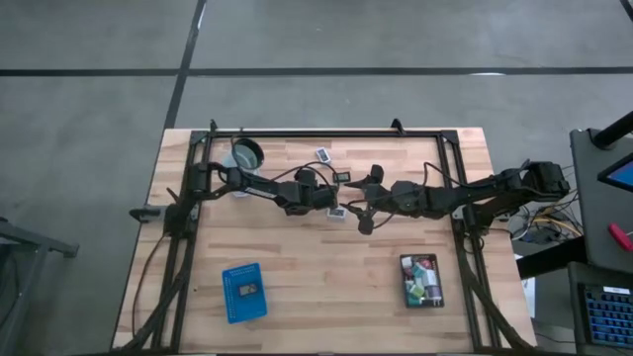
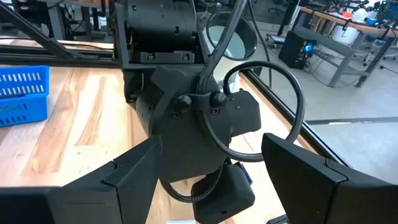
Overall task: Pick & Place Office items
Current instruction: Put the blue digital clock into the blue bin
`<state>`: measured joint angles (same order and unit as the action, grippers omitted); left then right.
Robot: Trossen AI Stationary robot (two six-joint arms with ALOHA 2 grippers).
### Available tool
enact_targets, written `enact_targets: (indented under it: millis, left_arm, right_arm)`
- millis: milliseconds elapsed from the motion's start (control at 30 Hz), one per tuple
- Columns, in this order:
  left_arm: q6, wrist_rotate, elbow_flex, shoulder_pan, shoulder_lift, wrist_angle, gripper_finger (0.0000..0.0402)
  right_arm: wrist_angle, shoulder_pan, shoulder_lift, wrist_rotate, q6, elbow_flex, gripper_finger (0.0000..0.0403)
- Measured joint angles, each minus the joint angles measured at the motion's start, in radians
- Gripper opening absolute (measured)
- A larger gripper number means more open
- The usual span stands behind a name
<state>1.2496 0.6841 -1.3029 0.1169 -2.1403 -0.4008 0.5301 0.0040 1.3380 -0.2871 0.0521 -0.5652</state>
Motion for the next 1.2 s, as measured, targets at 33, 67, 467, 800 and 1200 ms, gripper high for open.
enact_targets:
  millis: [33, 67, 467, 800, 1200]
  left_arm:
    - [0.000, 0.000, 0.000, 0.000, 0.000, 0.001, 0.0271]
    - [0.000, -0.001, 0.000, 0.000, 0.000, 0.001, 0.0271]
    - [0.003, -0.005, 0.000, 0.001, 0.000, 0.001, 0.0245]
    - [0.003, -0.008, 0.000, 0.002, 0.000, -0.002, 0.0150]
    - [0.002, -0.011, 0.000, 0.002, 0.000, -0.002, 0.0167]
  right_arm:
    - [0.000, 0.000, 0.000, 0.000, 0.000, 0.000, 0.0274]
    - [0.000, 0.000, 0.000, 0.000, 0.000, 0.000, 0.0274]
    - [0.000, 0.000, 0.000, 0.000, 0.000, 0.000, 0.0274]
    - [0.000, 0.000, 0.001, 0.000, 0.000, 0.000, 0.0274]
    - [0.000, 0.000, 0.001, 0.000, 0.000, 0.000, 0.0274]
